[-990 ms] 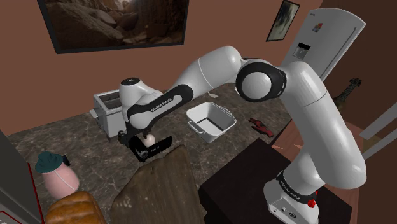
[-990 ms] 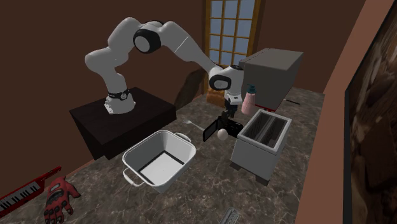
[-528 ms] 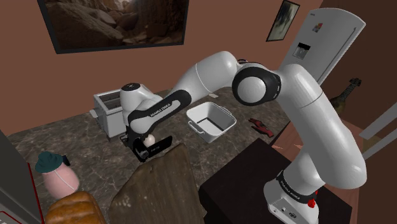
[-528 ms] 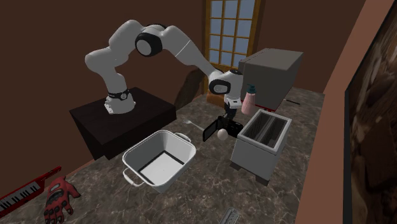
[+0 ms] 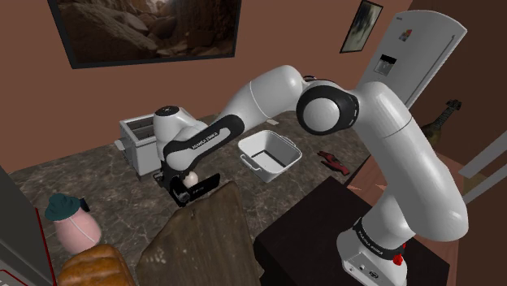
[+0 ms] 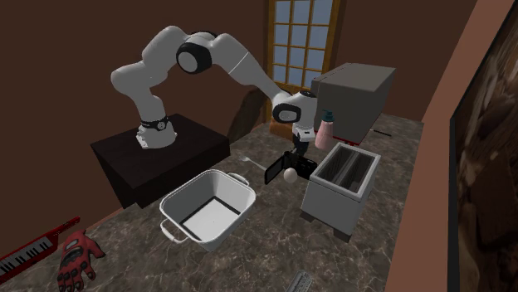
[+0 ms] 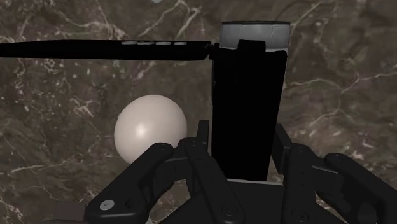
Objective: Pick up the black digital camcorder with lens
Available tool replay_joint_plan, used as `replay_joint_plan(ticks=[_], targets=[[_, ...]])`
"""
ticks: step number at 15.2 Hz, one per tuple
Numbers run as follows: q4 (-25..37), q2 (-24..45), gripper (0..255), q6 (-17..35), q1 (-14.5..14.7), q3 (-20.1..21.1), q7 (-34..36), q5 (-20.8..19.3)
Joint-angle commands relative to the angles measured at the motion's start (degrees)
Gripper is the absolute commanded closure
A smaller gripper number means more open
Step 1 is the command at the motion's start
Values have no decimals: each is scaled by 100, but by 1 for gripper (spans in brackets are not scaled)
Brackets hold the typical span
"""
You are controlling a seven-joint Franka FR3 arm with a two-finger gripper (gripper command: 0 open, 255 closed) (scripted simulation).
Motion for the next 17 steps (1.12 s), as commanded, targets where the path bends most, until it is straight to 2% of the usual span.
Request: replay_joint_plan(ticks=[1,17], targets=[[-30,-55,255,-30,-7,8,0,7],[-296,-866,255,-578,-114,151,-53,137]])
